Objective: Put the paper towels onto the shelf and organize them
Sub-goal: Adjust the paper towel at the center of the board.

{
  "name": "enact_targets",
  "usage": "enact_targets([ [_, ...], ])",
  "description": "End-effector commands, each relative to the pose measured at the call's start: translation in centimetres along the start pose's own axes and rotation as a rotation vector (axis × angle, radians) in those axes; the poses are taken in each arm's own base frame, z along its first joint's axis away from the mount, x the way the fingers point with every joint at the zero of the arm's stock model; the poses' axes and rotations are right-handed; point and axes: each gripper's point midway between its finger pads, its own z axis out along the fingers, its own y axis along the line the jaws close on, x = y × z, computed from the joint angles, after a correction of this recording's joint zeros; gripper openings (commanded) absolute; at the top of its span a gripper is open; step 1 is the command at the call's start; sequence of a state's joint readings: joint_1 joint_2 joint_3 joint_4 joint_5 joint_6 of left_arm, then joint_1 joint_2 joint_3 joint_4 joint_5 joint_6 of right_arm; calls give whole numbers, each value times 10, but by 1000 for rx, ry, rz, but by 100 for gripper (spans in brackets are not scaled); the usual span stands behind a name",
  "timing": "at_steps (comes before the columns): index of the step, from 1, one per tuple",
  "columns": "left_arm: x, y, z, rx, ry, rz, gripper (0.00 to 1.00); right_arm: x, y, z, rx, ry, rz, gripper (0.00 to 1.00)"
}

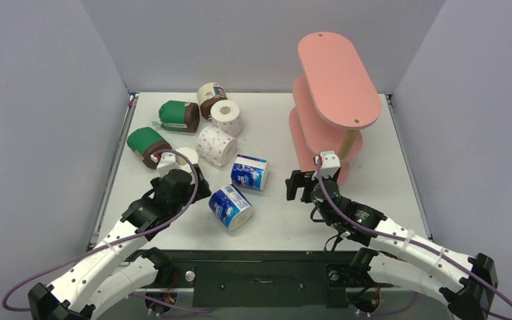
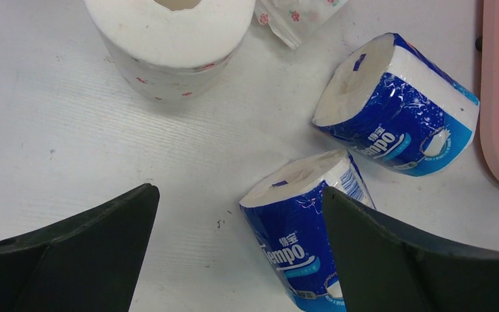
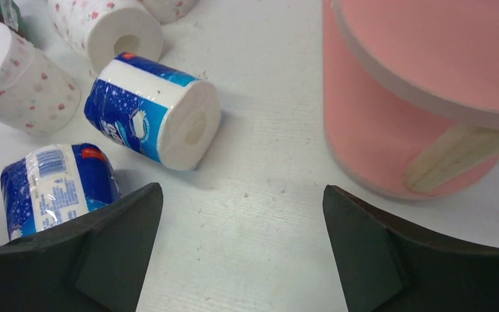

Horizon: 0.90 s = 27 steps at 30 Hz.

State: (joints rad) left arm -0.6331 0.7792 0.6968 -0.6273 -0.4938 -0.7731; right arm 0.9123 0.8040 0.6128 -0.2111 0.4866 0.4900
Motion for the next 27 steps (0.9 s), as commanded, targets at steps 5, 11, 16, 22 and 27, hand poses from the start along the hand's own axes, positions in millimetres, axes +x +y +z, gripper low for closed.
enact_targets([
  [5,7,-14,1,91,21,-29,97,10,49,21,-133,48,105,88],
  [11,22,-20,5,136,62,-41,97,17,70,27,-210,60,205,88],
  [16,35,-25,9,177,99,-54,97,22,88,29,-287,66,308,87],
  [22,41,-32,12,201,120,-65,97,35,111,26,-353,100,399,85],
  [27,41,-28,15,181,106,-85,97,40,129,15,-389,113,405,84],
])
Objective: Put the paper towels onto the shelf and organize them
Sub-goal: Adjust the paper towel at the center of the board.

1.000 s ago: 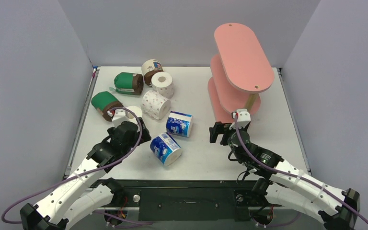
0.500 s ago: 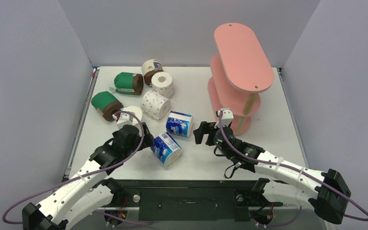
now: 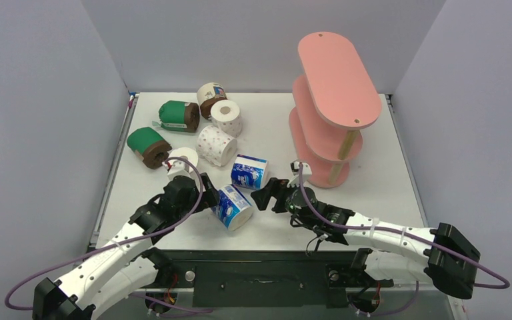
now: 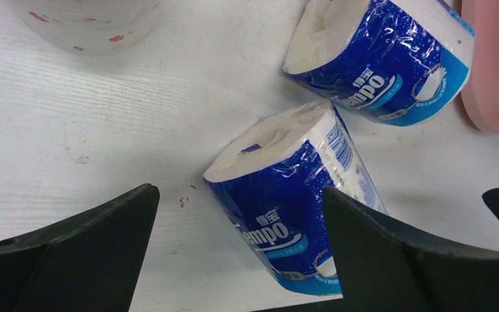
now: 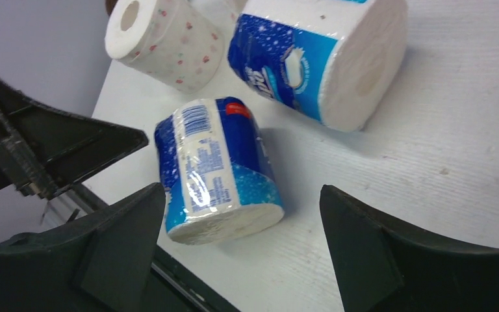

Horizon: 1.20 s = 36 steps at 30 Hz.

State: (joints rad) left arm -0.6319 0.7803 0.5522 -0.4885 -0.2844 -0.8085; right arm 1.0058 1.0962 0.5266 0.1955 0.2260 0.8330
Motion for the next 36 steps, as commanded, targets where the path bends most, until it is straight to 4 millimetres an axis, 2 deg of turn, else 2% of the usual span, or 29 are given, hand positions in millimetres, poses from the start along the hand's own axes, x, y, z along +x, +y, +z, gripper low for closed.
enact_targets([
  [1,-12,-12,3,50,-56,-51,97,-9,33,-2,-99,-43,82,84],
  [10,-8,-15,10,90,-72,-97,97,5,46,-4,-157,-14,220,84],
  [17,-5,-9,10,100,-91,-104,97,6,30,-9,-117,-61,264,85],
  [23,-2,-19,16,150,-73,-99,97,8,26,-9,-93,-49,229,85],
  [29,5,-27,25,183,-47,-102,97,13,37,2,-101,-10,206,85],
  [36,22,-41,20,280,10,-113,100,17,40,10,-103,17,206,84],
])
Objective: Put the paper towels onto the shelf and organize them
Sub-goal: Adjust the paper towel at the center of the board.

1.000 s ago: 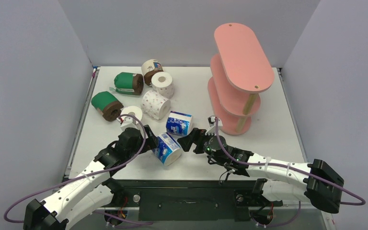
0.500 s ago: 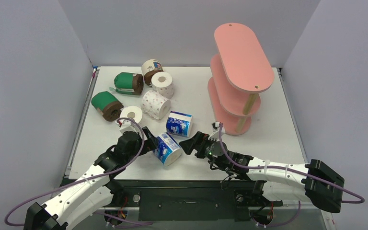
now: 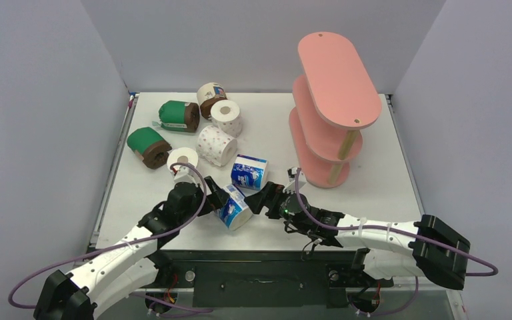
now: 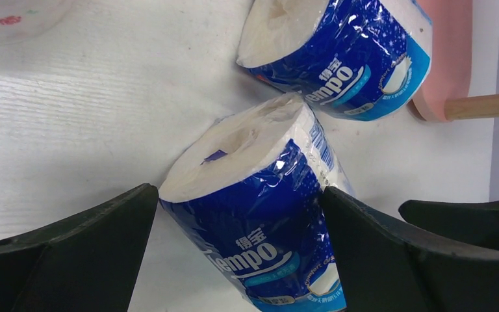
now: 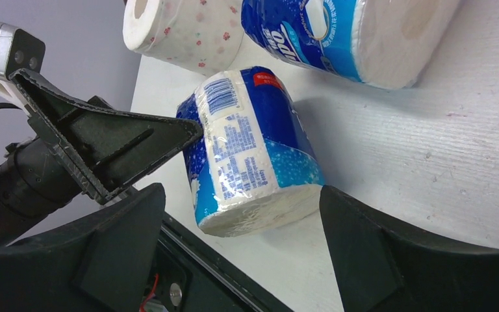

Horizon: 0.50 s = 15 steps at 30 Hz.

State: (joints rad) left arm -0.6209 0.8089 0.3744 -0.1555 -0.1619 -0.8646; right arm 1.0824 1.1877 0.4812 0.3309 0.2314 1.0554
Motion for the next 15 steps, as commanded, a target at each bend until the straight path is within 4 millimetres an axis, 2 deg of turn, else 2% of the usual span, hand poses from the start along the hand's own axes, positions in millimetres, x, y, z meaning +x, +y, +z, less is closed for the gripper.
enact_targets([
  [1,6,-25,-4,130,21,-25,96,-12,21,4,-54,-22,10,84],
  [9,24,-35,-13,180,62,-59,88,-27,-7,-1,-4,-61,40,84],
  [11,27,-35,-15,173,61,-75,87,-29,-20,-7,42,-58,7,84],
  [12,29,-35,-16,172,61,-75,86,-35,-18,-12,38,-68,-21,84],
  [13,28,-33,-15,160,47,-84,86,-33,-26,-15,69,-50,-47,84],
  [14,27,-31,-15,148,34,-85,86,-37,-20,-21,55,-50,-79,84],
  [15,26,-29,-15,140,27,-92,86,-32,-25,-25,74,-21,-104,84],
])
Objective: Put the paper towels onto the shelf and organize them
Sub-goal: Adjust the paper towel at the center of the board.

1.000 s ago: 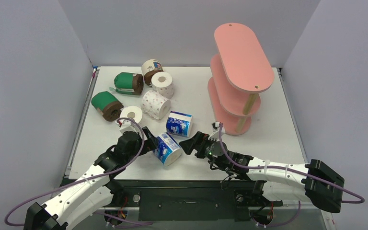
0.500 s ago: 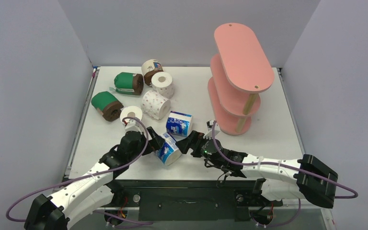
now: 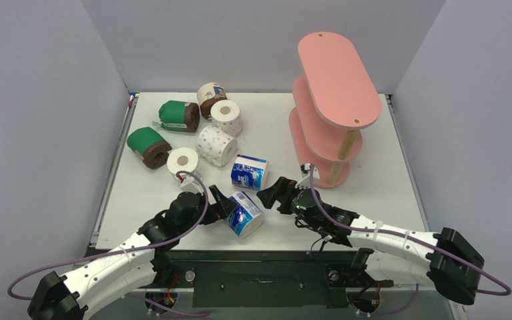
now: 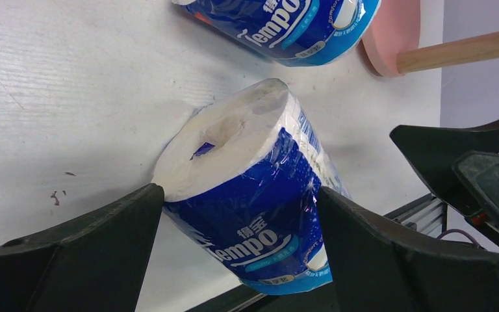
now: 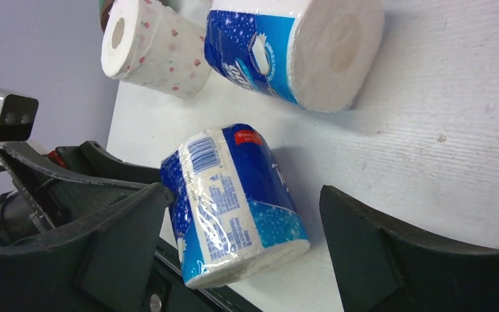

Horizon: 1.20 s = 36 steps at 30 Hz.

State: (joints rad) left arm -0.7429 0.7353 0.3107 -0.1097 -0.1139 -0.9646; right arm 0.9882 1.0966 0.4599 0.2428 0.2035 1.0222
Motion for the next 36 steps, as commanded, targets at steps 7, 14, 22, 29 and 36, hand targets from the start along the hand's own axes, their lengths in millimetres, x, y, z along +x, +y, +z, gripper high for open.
enact_targets([
  [7,-16,5,-2,-45,-100,-47,89,35,24,-37,-129,218,-132,85],
  [14,-16,9,-5,-64,-99,-30,92,64,53,-13,-209,329,-39,85],
  [22,-16,3,-10,-14,-99,-1,91,48,53,4,-185,247,90,86],
  [29,-3,-5,-7,57,-50,0,80,32,37,17,-180,163,203,85],
  [36,-2,-16,-3,89,-27,-1,79,22,26,31,-145,135,198,84],
])
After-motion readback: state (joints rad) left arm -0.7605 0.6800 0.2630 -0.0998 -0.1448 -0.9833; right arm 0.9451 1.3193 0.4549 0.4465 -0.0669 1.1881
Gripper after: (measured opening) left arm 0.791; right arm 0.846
